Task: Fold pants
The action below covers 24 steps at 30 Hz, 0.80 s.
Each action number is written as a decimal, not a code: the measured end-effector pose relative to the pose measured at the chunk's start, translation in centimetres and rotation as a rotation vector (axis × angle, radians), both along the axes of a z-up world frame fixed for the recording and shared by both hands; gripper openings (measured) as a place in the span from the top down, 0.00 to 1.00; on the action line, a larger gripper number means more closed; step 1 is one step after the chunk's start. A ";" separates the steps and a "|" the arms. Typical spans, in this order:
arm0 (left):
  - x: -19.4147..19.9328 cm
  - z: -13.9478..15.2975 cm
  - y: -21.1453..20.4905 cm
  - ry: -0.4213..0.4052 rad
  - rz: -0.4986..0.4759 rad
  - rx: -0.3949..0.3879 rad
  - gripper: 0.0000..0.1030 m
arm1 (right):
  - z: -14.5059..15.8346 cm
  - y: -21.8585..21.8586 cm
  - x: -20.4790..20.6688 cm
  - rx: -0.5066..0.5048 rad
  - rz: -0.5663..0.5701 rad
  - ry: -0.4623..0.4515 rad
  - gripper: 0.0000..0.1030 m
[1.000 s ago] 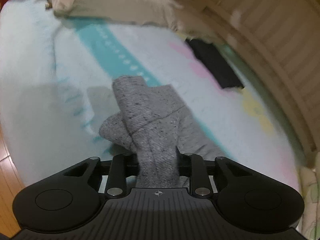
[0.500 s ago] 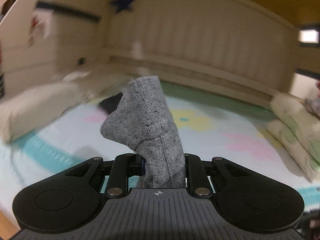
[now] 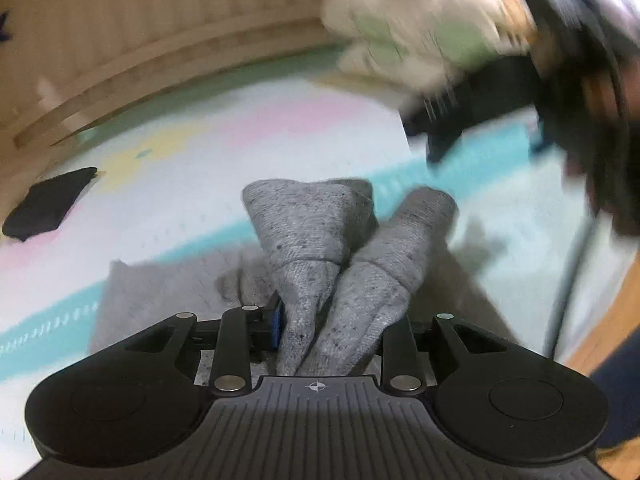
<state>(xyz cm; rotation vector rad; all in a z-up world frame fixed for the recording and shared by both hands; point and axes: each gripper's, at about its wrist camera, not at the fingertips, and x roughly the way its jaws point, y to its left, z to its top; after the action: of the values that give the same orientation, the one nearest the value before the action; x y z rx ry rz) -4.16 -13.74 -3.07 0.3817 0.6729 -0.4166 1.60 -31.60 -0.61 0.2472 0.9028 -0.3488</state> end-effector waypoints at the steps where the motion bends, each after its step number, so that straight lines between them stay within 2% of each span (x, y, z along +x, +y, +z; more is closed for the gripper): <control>1: -0.5 -0.3 -0.5 -0.020 -0.003 0.032 0.70 | 0.1 -0.4 0.0 -0.025 -0.012 -0.002 0.01; 2: -0.9 -0.3 -0.6 -0.039 -0.015 0.052 0.69 | 0.2 -0.7 -0.1 -0.073 -0.018 0.000 0.01; 4: -1.4 0.1 -0.2 -0.037 -0.065 0.040 0.64 | 0.4 -0.9 0.0 -0.137 -0.031 -0.005 0.01; 8: -2.0 1.6 1.6 -0.012 -0.168 0.005 0.62 | 0.7 -1.0 0.2 -0.130 -0.022 -0.022 0.01; 10: -2.3 2.4 2.8 0.001 -0.235 -0.043 0.56 | 0.6 -0.5 0.8 -0.155 0.005 -0.011 0.02; 12: -3.3 3.2 3.9 0.027 -0.311 -0.109 0.54 | 0.5 -0.4 0.5 -0.189 0.007 -0.010 0.02; 14: -3.3 4.3 5.5 0.031 -0.334 -0.173 0.54 | 0.7 -0.3 0.3 -0.218 0.004 -0.003 0.02; 16: -2.6 5.2 7.4 0.024 -0.296 -0.231 0.46 | 0.7 -0.4 0.1 -0.217 0.010 0.006 0.02; 18: -0.5 5.6 9.3 0.037 -0.213 -0.269 0.36 | 0.7 -0.6 -0.2 -0.180 0.025 0.001 0.02; 19: 0.8 5.6 10.1 0.045 -0.167 -0.273 0.36 | 0.8 -0.5 -0.4 -0.150 0.040 -0.004 0.02; 21: 3.4 4.6 11.7 0.084 -0.059 -0.239 0.36 | 0.8 0.0 -0.9 -0.080 0.095 -0.015 0.02; 24: 6.8 1.4 13.4 0.215 0.037 -0.199 0.37 | 0.6 0.9 -1.6 0.045 0.200 -0.027 0.02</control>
<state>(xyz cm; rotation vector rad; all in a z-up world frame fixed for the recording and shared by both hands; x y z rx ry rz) 2.62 -0.29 -1.63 0.1367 0.8383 -0.4890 0.03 -30.72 0.01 0.2001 0.9013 -0.1402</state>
